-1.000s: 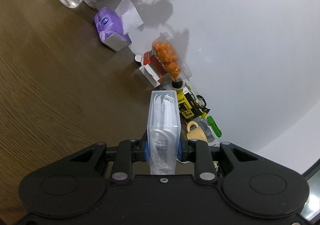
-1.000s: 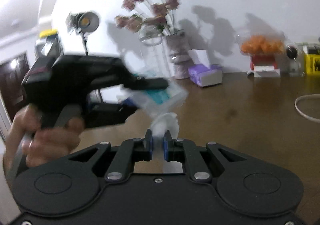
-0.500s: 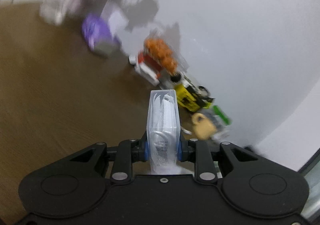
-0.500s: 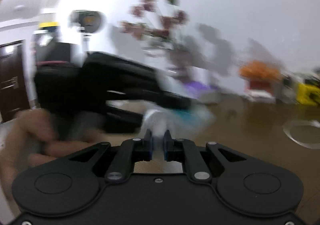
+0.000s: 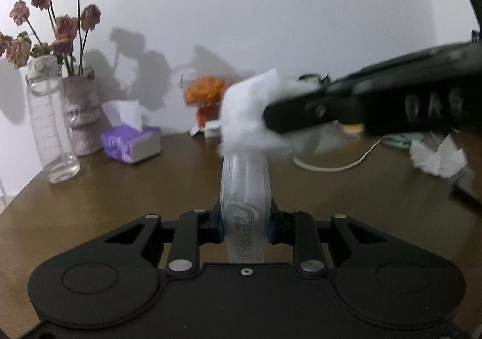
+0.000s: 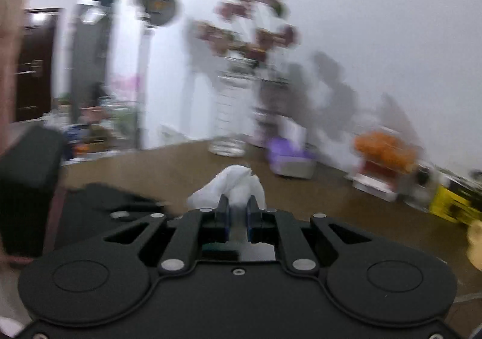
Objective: Clean container
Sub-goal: 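Wipe the swab box side again with the cotton in the right tool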
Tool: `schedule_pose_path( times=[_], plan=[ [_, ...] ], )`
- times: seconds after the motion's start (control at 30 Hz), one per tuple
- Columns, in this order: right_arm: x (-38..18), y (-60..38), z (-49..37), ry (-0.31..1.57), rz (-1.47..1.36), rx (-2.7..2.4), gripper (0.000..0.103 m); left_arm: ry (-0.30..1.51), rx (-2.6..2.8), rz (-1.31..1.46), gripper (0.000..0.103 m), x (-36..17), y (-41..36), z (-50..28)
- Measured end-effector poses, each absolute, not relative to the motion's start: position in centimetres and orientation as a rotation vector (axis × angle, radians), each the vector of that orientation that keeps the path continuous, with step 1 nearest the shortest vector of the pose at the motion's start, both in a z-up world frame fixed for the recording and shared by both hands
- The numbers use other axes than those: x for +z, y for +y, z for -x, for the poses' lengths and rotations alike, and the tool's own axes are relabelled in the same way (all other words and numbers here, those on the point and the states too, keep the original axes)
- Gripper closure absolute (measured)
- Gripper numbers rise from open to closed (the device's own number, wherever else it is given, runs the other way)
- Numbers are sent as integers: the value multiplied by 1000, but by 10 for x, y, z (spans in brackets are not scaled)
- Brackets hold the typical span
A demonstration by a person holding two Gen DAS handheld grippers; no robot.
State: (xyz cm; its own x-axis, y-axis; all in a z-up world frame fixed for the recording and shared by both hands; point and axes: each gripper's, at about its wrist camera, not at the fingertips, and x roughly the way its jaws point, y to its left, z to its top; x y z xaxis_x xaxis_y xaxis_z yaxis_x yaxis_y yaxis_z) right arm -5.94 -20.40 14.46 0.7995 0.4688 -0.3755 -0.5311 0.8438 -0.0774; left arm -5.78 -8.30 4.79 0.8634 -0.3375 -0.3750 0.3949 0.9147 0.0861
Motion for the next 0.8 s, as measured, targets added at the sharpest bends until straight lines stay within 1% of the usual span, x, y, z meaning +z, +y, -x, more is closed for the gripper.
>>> schedule_pose_path(
  times=[0.1, 0.17, 0.3, 0.47, 0.6, 0.67, 0.77, 0.8],
  plan=[
    [143, -197, 60, 423, 207, 659, 93, 381, -365, -180, 78, 49, -84, 54],
    [137, -193, 69, 419, 255, 702, 92, 385, -347, -199, 78, 48, -86, 54],
    [136, -221, 41, 421, 68, 512, 92, 393, -310, -205, 78, 48, -87, 57],
    [129, -202, 67, 455, 171, 714, 92, 408, -278, -158, 78, 51, -77, 50],
    [111, -226, 38, 517, -14, 539, 92, 398, -302, -168, 78, 54, -79, 53],
    [111, -214, 42, 489, 6, 611, 92, 390, -299, -180, 78, 55, -80, 54],
    [111, -206, 51, 442, 89, 632, 92, 402, -328, -121, 78, 61, -69, 56],
    [106, -216, 42, 455, 49, 586, 92, 406, -347, -91, 78, 64, -65, 58]
  ],
)
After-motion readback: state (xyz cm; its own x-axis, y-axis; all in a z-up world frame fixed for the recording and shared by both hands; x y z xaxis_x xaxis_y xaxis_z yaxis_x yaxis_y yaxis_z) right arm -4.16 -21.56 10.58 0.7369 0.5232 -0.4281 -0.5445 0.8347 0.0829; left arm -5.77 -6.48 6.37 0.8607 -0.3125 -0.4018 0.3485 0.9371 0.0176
